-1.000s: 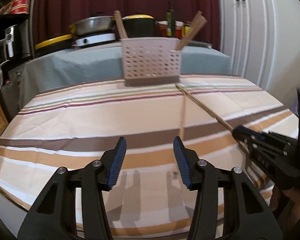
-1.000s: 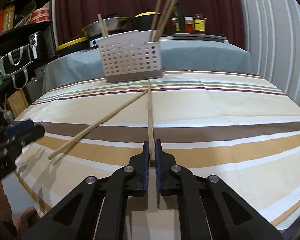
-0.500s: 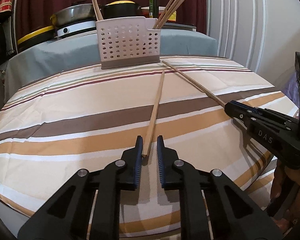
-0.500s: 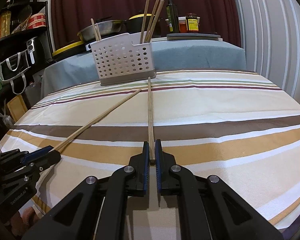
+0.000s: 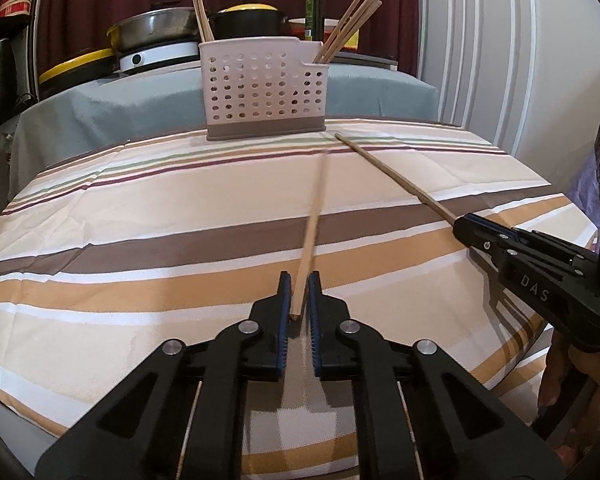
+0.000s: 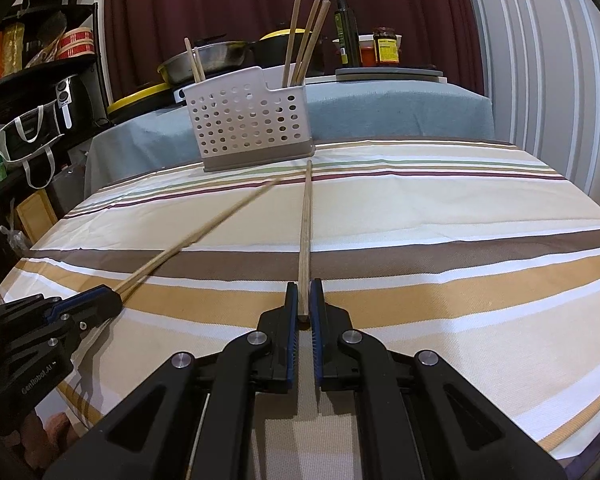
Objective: Organize utensils
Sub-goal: 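Close the right gripper on a chopstick while the left gripper grasps the last one, then lift the left gripper's chopstick toward the white holder while the right gripper carries its chopstick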
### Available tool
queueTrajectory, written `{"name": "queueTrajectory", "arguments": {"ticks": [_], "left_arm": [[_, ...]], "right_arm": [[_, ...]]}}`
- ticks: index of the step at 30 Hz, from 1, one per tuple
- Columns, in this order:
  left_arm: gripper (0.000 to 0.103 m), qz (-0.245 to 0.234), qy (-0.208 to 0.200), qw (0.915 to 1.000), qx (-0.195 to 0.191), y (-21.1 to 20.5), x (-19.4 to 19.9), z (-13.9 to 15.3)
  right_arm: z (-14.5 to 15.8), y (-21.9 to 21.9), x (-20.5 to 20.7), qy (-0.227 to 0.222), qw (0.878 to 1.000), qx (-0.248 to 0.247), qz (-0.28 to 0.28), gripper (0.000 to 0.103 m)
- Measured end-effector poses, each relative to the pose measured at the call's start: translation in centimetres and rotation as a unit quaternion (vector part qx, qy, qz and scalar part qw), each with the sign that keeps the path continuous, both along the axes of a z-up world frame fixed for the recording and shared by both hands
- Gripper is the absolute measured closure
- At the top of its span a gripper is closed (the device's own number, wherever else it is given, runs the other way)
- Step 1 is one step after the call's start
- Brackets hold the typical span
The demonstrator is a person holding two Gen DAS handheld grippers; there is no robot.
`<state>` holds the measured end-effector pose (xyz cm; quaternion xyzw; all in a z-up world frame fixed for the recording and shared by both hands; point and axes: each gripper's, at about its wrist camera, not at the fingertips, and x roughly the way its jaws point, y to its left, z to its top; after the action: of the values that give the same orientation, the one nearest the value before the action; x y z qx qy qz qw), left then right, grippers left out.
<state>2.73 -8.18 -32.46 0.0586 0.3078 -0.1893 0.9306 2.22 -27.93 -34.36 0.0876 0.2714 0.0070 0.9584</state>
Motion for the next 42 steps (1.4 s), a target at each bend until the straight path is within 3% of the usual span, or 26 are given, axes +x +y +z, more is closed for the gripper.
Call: {"name": "queueTrajectory", "arguments": {"ticks": [13, 28, 42], "left_arm": [[0.097, 0.029, -0.046, 0.9984, -0.013, 1.7, -0.5, 3.4], [0.097, 0.070, -0.105, 0.9918, -0.022, 4.5, 0.0, 10.1], [0.097, 0.081, -0.118, 0.9893, -0.027, 6.2, 4.1, 15.1]], "right_arm": [[2.4, 0.5, -1.2, -0.029, 0.999, -0.032, 0.000, 0.096], [10.4, -0.3, -2.5, -0.122, 0.991, -0.046, -0.008, 0.096], [15.5, -1.3, 1.8, -0.167, 0.985, -0.035, 0.007, 0.096]]}}
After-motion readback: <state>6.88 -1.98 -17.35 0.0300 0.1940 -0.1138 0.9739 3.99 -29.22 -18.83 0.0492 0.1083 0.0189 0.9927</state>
